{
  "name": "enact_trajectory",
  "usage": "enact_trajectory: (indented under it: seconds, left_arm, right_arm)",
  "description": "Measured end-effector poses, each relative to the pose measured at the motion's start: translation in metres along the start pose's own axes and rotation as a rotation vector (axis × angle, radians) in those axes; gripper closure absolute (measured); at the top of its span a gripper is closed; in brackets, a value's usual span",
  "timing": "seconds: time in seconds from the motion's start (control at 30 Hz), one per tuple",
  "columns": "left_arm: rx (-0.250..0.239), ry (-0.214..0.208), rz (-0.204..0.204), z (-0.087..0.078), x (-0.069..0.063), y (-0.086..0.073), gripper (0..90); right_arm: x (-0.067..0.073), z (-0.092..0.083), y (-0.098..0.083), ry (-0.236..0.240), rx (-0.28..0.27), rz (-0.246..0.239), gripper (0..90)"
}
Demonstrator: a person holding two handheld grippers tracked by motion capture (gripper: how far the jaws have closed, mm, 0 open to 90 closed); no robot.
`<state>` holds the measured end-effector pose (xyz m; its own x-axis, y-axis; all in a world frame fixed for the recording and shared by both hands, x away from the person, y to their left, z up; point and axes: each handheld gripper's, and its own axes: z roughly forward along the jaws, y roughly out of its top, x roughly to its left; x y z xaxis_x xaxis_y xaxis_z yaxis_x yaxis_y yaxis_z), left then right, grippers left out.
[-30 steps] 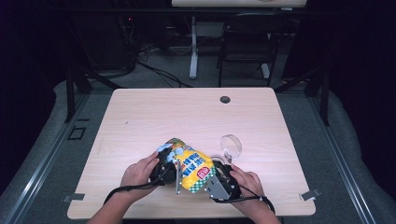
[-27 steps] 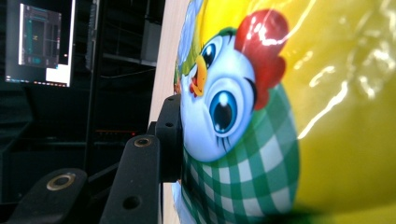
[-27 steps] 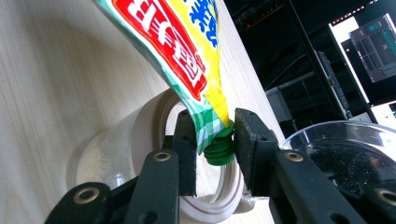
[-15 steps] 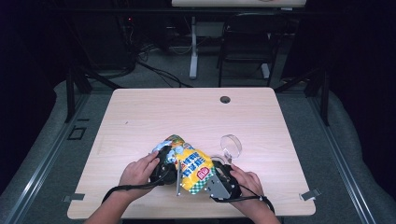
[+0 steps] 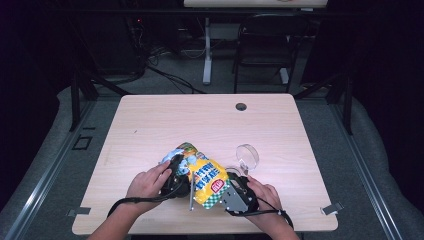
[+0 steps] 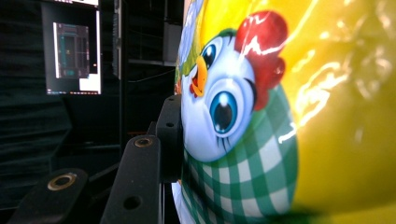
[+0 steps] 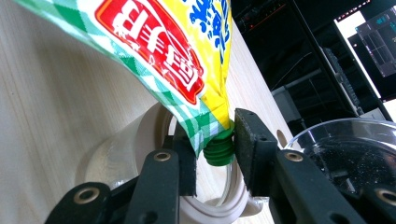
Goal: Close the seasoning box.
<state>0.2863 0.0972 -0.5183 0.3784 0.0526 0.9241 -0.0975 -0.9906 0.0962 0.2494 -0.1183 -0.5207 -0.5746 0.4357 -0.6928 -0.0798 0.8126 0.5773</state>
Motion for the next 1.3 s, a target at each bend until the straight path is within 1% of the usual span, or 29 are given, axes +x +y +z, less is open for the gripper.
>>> enact_trajectory:
  seconds: [0.1,0.2,0.3,0.33,0.4,0.53,0.57,0.67,0.73,0.77,0.9,1.0,1.03,1.17,1.2,1.23,1.27,1.3]
  left_arm:
    - [0.005,0.009,0.013,-0.0009,0.0014,0.0003,64.3]
    - [0.007,0.016,0.021,-0.0015,0.0023,0.0009,64.3]
    - [0.011,0.026,0.032,-0.0025,0.003,0.0017,64.3]
    - [0.014,0.019,0.03,-0.0027,0.003,0.0016,64.3]
    - [0.012,0.037,0.044,-0.0033,0.0037,0.002,64.3]
    - [0.013,0.047,0.049,-0.0045,0.0041,0.002,64.3]
    - [0.017,0.047,0.058,-0.005,0.0045,0.002,64.4]
    - [0.02,0.052,0.063,-0.0058,0.0048,0.002,64.4]
    - [0.02,0.061,0.07,-0.006,0.005,0.0021,64.4]
    - [0.023,0.058,0.067,-0.0063,0.0048,0.0022,64.3]
    - [0.025,0.078,0.084,-0.0071,0.0049,0.0032,64.4]
    - [0.027,0.081,0.09,-0.0077,0.0049,0.0036,64.4]
    - [0.024,0.092,0.097,-0.0079,0.0053,0.0038,64.4]
    - [0.03,0.09,0.102,-0.0088,0.0062,0.0044,64.4]
    - [0.036,0.08,0.1,-0.0091,0.0065,0.0046,64.4]
    - [0.034,0.096,0.117,-0.0095,0.0083,0.0054,64.4]
    - [0.034,0.096,0.117,-0.0095,0.0083,0.0054,64.4]
    - [0.035,0.097,0.119,-0.0098,0.0092,0.0061,64.4]
  right_arm:
    - [-0.0003,-0.0006,0.0008,-0.001,0.01,-0.009,70.5]
    - [0.0,0.0001,0.0003,-0.002,-0.005,0.003,70.5]
    - [-0.0004,0.0,0.0001,-0.001,-0.006,0.006,70.5]
    - [-0.0008,-0.0004,0.0003,0.0,0.0,0.003,70.5]
    - [-0.0007,-0.0006,0.0002,-0.002,-0.003,0.008,70.5]
    - [-0.0006,-0.0006,0.0001,-0.002,-0.009,0.023,70.5]
    - [-0.0004,-0.0004,-0.0001,-0.001,-0.015,0.031,70.5]
    - [-0.0014,-0.0009,0.0002,0.01,-0.009,0.038,70.5]
    - [-0.0015,-0.0005,0.0,0.01,-0.015,0.046,70.5]
    - [-0.0018,-0.0005,0.0002,0.011,-0.012,0.047,70.5]
    - [-0.0025,0.0001,-0.0003,0.016,-0.02,0.068,70.5]
    - [-0.0028,-0.0002,-0.0004,0.021,-0.019,0.071,70.5]
    - [-0.0027,0.0,-0.0004,0.023,-0.019,0.075,70.5]
    - [-0.0029,0.0,-0.0004,0.024,-0.024,0.084,70.5]
    - [-0.0026,0.0005,-0.0006,0.025,-0.034,0.097,70.5]
    - [-0.0043,0.0001,-0.001,0.036,-0.031,0.11,70.5]
    - [-0.0043,0.0001,-0.001,0.036,-0.031,0.11,70.5]
    - [-0.0057,0.0,-0.0015,0.042,-0.038,0.123,70.4]
